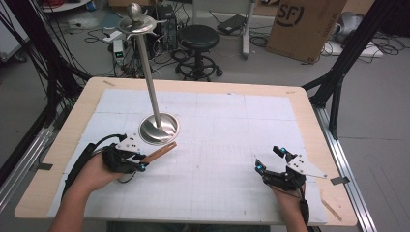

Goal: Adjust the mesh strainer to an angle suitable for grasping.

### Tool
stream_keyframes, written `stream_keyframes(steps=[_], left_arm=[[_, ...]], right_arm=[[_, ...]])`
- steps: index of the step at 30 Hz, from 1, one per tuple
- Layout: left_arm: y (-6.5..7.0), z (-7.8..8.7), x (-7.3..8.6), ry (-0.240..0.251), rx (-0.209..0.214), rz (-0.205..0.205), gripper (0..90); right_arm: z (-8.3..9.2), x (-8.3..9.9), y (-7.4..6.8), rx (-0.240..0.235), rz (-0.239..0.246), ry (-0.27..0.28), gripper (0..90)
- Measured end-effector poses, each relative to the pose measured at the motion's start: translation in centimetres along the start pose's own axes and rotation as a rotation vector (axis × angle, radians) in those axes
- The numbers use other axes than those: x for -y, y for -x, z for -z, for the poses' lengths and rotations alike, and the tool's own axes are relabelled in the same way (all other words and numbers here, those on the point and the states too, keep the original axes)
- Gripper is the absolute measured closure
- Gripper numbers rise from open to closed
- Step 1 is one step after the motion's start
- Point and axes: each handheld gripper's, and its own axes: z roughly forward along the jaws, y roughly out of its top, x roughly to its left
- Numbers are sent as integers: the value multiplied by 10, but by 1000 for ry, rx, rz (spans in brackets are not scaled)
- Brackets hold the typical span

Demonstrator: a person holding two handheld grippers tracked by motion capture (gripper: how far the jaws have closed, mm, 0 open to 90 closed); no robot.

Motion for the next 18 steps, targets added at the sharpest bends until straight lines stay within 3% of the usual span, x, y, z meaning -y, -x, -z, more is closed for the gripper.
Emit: stream_keyframes(steps=[12,18], left_arm=[[13,12,-7,218,7,17,688],[13,9,-5,250,11,29,689]], right_arm=[[0,0,0,-2,0,0,142],[0,0,0,-4,0,0,142]])
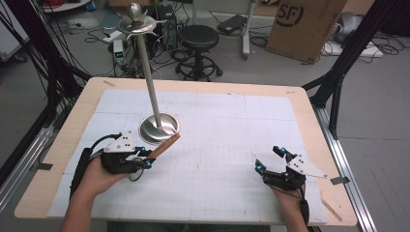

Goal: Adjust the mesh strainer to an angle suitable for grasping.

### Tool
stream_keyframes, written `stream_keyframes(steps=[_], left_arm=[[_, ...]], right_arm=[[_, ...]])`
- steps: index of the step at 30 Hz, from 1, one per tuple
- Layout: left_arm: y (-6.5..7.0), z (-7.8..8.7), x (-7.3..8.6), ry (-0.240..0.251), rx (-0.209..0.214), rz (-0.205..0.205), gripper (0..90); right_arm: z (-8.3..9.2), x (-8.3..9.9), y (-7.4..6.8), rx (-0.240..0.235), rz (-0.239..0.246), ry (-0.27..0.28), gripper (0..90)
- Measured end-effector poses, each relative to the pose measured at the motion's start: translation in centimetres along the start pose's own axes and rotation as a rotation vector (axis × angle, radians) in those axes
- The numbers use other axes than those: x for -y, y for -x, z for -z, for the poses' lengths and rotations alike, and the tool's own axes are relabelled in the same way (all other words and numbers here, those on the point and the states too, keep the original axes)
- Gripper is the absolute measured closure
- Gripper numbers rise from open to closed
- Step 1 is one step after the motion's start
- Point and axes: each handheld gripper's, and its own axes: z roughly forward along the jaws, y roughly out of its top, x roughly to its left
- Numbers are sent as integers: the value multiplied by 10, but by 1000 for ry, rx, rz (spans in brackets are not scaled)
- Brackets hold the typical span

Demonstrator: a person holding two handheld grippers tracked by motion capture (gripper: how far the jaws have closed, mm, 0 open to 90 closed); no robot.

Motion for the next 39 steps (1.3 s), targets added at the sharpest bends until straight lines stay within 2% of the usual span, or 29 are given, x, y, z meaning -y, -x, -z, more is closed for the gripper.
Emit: stream_keyframes(steps=[2,6,8,15,21,25,34,39], left_arm=[[0,-1,1,12,3,9,688],[0,-1,1,28,-2,-1,688],[0,-1,1,51,-3,4,689],[3,1,-2,127,19,10,688],[6,3,-5,185,33,5,688],[7,2,-8,218,39,5,689],[8,-4,-12,264,69,-16,688],[9,-4,-14,288,74,-18,688]], right_arm=[[0,0,1,1,5,3,142],[0,-1,1,-7,-3,1,142],[0,-1,1,-24,-28,3,142],[-2,-13,-6,-82,-35,50,142],[-6,-18,-13,-128,-33,54,142],[-7,-25,-12,-149,-35,73,142],[-7,-44,-3,-174,-43,84,142],[-15,-57,-8,-206,-31,77,142]])
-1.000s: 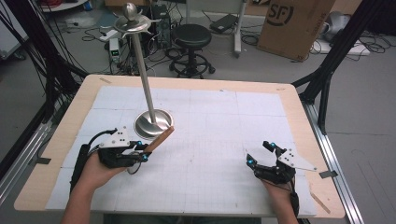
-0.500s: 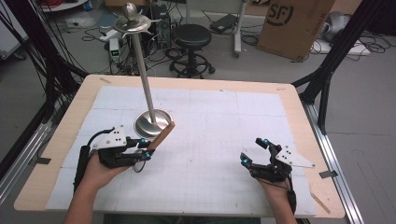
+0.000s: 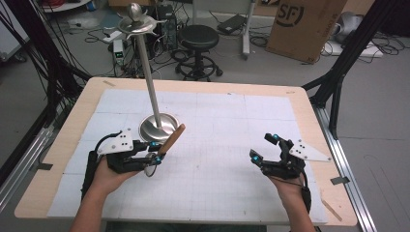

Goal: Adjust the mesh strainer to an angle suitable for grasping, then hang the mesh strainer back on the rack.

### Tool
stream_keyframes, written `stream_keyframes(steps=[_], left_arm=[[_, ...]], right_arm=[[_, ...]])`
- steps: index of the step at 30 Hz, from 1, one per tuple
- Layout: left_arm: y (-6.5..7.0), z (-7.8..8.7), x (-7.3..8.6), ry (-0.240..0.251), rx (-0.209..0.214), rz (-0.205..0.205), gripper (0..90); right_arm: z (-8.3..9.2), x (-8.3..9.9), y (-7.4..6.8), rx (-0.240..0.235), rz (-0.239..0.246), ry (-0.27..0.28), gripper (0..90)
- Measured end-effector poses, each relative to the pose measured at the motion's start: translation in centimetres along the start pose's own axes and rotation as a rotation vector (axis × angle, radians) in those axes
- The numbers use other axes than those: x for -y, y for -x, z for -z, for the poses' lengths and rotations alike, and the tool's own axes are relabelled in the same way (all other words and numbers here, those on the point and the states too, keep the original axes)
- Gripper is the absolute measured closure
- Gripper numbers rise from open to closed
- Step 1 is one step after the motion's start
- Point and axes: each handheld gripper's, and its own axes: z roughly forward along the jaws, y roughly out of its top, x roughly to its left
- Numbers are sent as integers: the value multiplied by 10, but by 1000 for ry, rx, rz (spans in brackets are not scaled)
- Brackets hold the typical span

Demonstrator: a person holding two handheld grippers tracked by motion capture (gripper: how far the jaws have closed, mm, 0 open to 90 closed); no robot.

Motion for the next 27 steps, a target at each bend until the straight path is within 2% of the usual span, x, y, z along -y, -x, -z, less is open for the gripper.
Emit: stream_keyframes(steps=[4,10,18,22,27], left_arm=[[1,0,-1,16,2,5,688],[4,-2,-2,12,12,1,688],[3,-6,-8,55,30,7,688],[2,-10,-11,106,51,26,688],[5,-18,-16,126,75,24,688]], right_arm=[[-8,-7,-4,-23,23,-4,143],[-12,-13,-8,-47,21,6,142],[-21,-23,-11,-78,24,11,142],[-28,-32,-16,-120,31,20,142],[-37,-45,-24,-177,39,43,143]])
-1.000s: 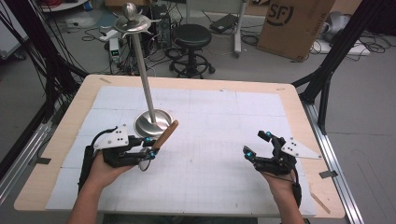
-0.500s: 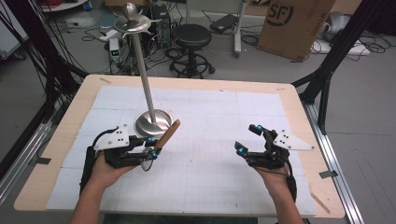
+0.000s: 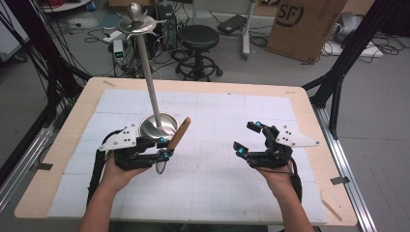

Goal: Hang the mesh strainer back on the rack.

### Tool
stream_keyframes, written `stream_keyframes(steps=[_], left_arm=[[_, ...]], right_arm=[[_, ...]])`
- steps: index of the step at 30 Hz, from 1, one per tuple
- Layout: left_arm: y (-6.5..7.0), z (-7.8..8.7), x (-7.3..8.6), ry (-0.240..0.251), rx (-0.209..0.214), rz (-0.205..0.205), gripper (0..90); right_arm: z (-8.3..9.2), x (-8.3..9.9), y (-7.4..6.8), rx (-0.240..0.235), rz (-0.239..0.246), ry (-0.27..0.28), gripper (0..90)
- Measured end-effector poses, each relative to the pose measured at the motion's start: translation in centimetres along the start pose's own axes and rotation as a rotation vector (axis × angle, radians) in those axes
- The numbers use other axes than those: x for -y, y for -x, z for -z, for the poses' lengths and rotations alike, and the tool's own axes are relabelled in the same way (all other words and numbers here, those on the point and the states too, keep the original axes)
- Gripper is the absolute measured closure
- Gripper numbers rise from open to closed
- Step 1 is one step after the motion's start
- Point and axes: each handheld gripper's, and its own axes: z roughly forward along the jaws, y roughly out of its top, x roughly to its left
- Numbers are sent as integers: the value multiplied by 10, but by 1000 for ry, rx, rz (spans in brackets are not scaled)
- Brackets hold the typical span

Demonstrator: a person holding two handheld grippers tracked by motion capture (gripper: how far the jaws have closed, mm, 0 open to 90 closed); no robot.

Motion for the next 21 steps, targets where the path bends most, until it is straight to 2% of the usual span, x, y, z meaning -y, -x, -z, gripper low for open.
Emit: stream_keyframes(steps=[6,14,17,21], left_arm=[[5,-12,-7,-5,17,-14,688],[8,-27,-15,-21,42,-35,688],[10,-30,-15,-25,50,-33,688],[12,-33,-17,-28,57,-37,688]], right_arm=[[-13,-12,-6,-58,10,8,146],[-28,-16,-13,-138,-2,-15,166],[-33,-17,-16,-168,-18,-18,225],[-40,-18,-22,-210,-18,-24,282]])
